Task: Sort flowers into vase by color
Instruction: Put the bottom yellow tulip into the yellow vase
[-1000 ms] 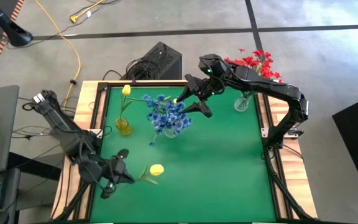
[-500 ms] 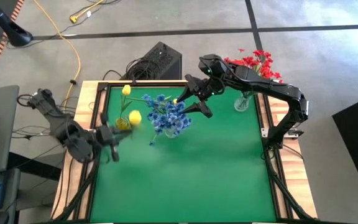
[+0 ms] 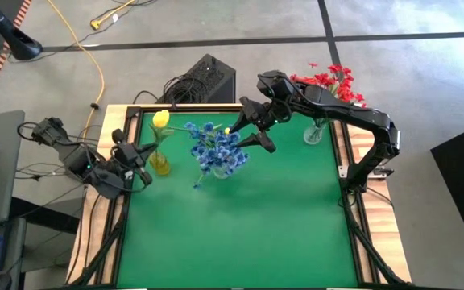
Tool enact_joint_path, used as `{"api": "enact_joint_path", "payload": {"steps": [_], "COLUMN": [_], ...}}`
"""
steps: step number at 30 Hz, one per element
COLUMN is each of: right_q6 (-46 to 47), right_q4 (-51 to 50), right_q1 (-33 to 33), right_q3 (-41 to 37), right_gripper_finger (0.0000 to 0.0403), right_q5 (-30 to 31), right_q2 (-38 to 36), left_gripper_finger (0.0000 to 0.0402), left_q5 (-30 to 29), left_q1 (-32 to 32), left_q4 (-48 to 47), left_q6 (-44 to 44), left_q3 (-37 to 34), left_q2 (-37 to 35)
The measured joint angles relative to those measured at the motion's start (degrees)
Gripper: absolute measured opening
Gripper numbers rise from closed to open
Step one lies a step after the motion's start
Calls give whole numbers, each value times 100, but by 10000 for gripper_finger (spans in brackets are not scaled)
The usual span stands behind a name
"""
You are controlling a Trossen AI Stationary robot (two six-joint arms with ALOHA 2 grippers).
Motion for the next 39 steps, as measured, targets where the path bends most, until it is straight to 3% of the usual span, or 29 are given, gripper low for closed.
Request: {"api": "enact_joint_path", "payload": {"steps": [6, 19, 39], "right_q6": [-55, -53, -53], "right_q4": [-20, -35, -31], "right_q1": [0, 0, 0], "right_q3": [0, 0, 0], "right_gripper_finger": [276, 276, 276], "right_q5": [0, 0, -2], "right_q2": [0, 0, 0], "left_gripper_finger": [0, 0, 0], "left_q5": [-354, -703, -233], "left_q1": [0, -2, -2], "left_q4": [-754, -761, -1072], "left_q6": [-790, -1478, -2374], "left_q3": [-42, -912, -1149], "left_q2": [4, -239, -103]}}
